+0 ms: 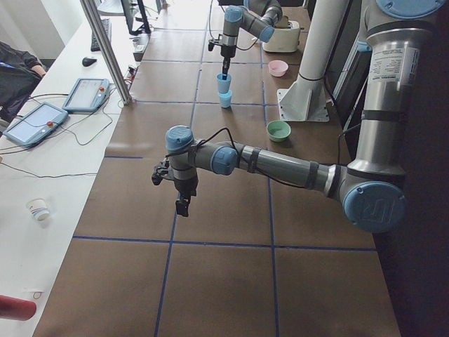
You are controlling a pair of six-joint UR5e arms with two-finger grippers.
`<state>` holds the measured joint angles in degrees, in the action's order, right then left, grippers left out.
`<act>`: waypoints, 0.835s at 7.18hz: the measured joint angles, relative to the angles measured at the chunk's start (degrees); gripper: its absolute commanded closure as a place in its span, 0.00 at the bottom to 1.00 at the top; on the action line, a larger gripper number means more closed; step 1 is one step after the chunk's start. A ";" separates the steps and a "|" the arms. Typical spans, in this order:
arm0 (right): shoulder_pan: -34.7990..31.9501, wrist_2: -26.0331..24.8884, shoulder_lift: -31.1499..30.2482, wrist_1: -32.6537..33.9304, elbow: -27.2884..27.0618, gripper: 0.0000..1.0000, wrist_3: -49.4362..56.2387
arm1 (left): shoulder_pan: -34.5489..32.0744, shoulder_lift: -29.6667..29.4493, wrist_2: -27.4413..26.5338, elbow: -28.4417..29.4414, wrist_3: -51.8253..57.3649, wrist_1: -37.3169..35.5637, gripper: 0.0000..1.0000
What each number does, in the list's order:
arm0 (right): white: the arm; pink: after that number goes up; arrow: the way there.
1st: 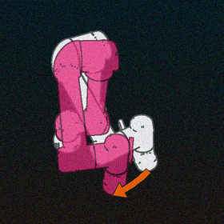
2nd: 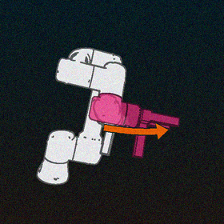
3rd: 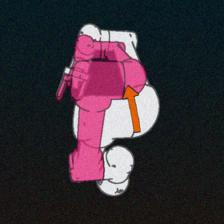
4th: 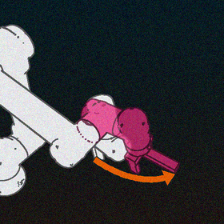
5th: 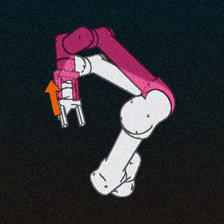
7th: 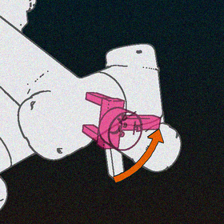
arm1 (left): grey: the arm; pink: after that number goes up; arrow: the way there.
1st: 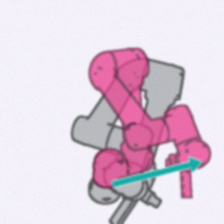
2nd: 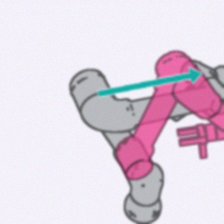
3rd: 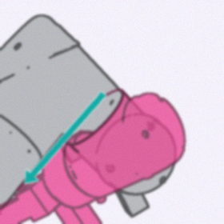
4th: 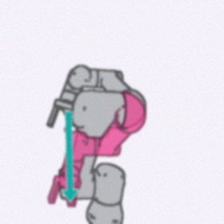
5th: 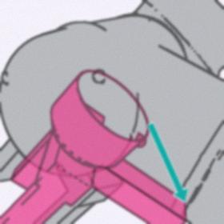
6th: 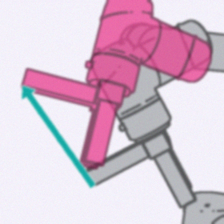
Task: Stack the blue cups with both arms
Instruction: 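Release the cup from the right gripper and raise it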
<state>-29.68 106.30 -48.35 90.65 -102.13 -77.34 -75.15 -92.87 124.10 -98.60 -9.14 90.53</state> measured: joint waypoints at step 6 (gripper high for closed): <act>-0.78 0.23 -2.24 -0.07 -1.84 0.01 0.28 | -0.60 0.00 0.04 0.29 0.20 -0.12 0.00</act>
<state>-30.45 106.53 -50.59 90.58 -103.97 -77.06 -75.75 -92.87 124.14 -98.31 -8.94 90.41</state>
